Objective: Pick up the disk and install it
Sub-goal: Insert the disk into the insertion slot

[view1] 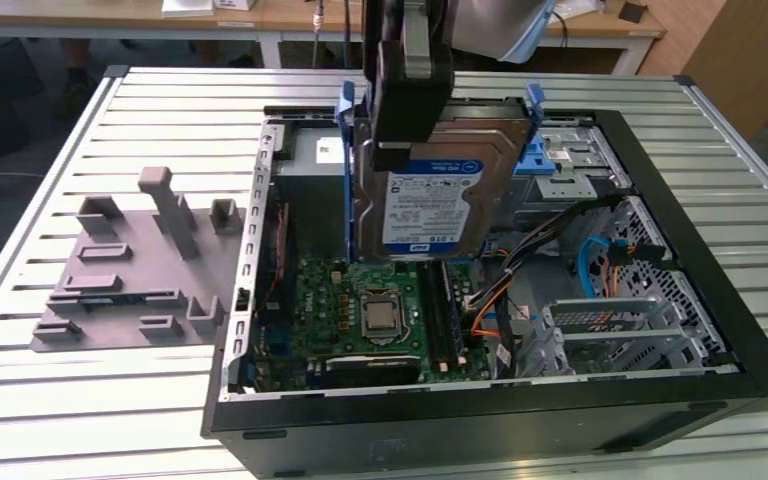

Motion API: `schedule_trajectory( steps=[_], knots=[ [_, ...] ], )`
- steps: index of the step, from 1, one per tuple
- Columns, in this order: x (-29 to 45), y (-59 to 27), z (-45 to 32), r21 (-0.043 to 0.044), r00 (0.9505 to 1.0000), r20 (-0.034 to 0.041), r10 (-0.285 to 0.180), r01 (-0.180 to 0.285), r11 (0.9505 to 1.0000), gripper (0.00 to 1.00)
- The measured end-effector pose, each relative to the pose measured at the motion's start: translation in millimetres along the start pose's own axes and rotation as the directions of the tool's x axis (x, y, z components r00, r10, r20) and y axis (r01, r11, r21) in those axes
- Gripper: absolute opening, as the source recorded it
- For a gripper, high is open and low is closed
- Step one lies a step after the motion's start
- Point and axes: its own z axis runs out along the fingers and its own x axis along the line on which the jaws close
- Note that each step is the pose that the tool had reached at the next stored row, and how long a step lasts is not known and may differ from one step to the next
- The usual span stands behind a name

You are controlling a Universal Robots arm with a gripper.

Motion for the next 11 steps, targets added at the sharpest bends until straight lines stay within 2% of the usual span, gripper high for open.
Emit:
schedule_trajectory(
  steps=[6, 11],
  knots=[
    [12.4, -1.5, 1.0, 0.0000, 1.0000, 0.0000, 0.001, -0.001, 1.0000, 0.36],
    [14.0, -16.0, 1.0, -0.0001, 1.0000, -0.0001, 0.001, -0.001, 1.0000, 0.36]
  ],
)
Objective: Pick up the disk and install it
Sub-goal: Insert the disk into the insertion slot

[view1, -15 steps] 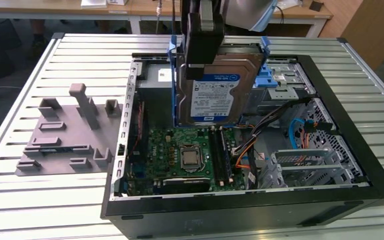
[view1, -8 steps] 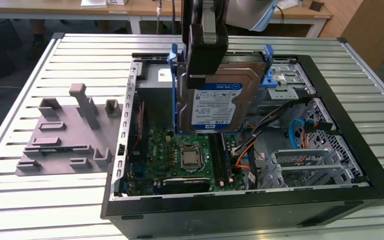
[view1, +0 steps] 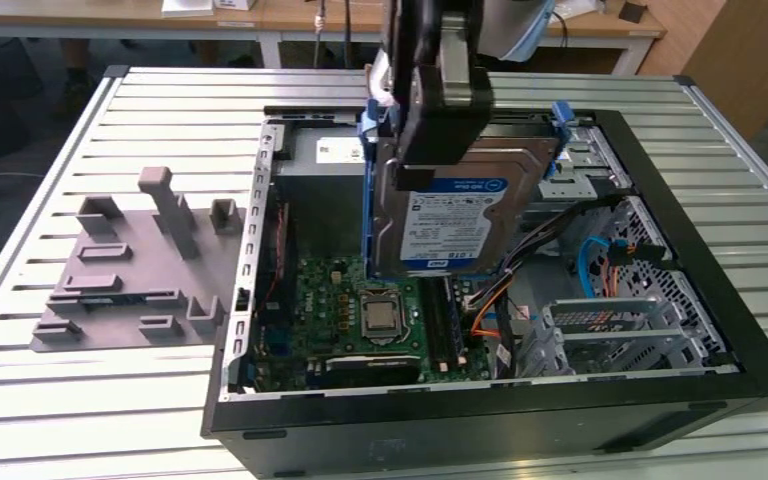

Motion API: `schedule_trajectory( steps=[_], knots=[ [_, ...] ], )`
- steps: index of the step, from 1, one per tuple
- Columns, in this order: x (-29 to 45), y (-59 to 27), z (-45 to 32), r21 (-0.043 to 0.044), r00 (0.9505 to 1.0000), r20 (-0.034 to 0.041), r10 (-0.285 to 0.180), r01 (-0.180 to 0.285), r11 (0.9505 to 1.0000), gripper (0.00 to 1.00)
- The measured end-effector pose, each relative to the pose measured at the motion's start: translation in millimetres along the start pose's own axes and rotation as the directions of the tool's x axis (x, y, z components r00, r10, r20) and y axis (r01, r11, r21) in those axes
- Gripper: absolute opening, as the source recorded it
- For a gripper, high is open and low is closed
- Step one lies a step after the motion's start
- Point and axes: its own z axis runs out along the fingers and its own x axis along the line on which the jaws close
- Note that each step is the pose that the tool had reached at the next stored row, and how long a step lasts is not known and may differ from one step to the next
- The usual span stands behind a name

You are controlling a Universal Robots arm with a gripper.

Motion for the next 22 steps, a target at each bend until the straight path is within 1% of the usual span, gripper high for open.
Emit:
schedule_trajectory(
  steps=[4, 5, 7, 14, 15, 16, 17, 22],
  knots=[
    [0.0, -12.7, 0.0, 0.0001, 1.0000, 0.0001, 0.000, 0.000, 1.0000, 0.36],
    [0.7, -14.8, 0.1, 0.0000, 1.0000, 0.0001, 0.000, 0.000, 1.0000, 0.36],
    [3.8, -16.5, 0.5, 0.0001, 1.0000, 0.0001, 0.000, 0.000, 1.0000, 0.36],
    [18.5, -18.9, 2.3, 0.0001, 1.0000, 0.0000, 0.001, -0.001, 1.0000, 0.36],
    [21.2, -21.1, 2.7, 0.0001, 1.0000, 0.0001, 0.001, -0.001, 1.0000, 0.36],
    [22.2, -23.5, 2.9, 0.0001, 1.0000, 0.0002, 0.001, -0.001, 1.0000, 0.36],
    [23.6, -28.5, 3.1, 0.0001, 1.0000, 0.0000, 0.001, -0.001, 1.0000, 0.36],
    [24.7, -41.8, 4.1, 0.0001, 1.0000, 0.0002, 0.001, -0.001, 1.0000, 0.36]
  ],
)
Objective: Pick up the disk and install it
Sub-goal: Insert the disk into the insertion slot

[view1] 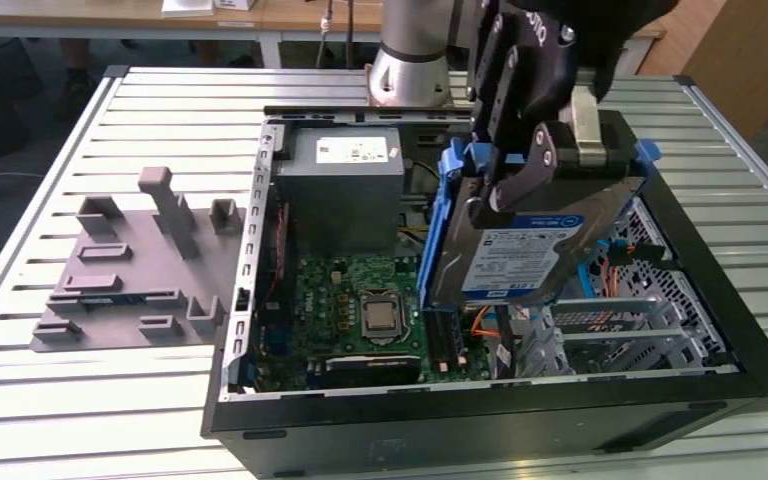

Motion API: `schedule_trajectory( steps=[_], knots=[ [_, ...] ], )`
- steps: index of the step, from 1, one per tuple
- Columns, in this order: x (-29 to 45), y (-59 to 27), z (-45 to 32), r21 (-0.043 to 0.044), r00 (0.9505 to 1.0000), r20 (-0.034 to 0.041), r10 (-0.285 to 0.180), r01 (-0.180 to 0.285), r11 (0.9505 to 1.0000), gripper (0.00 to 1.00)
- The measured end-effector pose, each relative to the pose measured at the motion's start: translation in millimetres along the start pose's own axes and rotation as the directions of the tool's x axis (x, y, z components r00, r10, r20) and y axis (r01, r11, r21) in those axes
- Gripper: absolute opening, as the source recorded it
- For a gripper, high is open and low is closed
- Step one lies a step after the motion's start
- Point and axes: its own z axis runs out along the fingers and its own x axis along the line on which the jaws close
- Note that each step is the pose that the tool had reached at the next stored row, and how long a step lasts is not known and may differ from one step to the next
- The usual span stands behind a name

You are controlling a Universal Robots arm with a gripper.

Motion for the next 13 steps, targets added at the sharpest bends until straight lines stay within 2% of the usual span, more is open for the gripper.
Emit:
schedule_trajectory(
  steps=[13],
  knots=[
    [0.0, -19.0, 3.5, -0.0001, 1.0000, -0.0002, 0.000, 0.000, 1.0000, 0.36]
  ],
)
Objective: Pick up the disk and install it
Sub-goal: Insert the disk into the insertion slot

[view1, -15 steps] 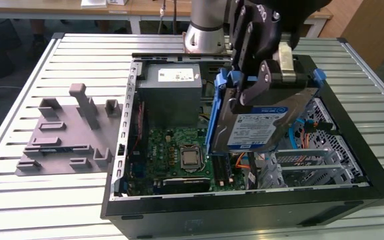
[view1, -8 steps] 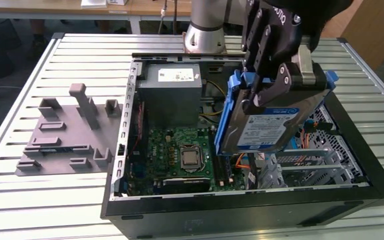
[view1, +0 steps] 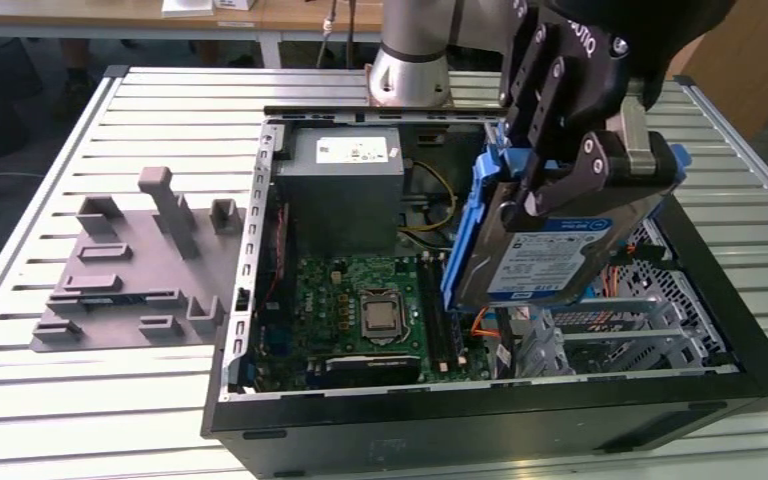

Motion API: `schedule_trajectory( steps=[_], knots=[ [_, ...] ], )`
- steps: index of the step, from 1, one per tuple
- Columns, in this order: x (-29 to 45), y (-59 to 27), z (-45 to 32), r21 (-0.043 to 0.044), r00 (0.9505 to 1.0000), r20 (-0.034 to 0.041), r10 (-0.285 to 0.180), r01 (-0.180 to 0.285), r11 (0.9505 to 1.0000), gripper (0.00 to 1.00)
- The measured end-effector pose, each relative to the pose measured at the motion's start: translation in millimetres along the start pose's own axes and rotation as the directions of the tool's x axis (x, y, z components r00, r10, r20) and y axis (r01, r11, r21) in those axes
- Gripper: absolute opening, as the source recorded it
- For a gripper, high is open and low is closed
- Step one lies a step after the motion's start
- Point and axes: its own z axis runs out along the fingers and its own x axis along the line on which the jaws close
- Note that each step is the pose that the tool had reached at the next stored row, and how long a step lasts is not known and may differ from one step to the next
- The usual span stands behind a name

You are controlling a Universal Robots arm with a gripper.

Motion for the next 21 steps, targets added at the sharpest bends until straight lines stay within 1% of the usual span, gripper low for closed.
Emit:
schedule_trajectory(
  steps=[5, 11, 15, 21],
  knots=[
    [0.5, -7.0, 1.8, 0.0000, 1.0000, 0.0000, 0.000, 0.000, 1.0000, 0.36],
    [6.2, -14.2, 4.0, 0.0000, 1.0000, 0.0000, 0.000, 0.000, 1.0000, 0.36],
    [7.3, -19.8, 5.3, 0.0000, 1.0000, 0.0000, 0.000, 0.000, 1.0000, 0.36],
    [7.7, -32.1, 6.8, 0.0001, 1.0000, 0.0000, 0.000, 0.000, 1.0000, 0.36]
  ],
)
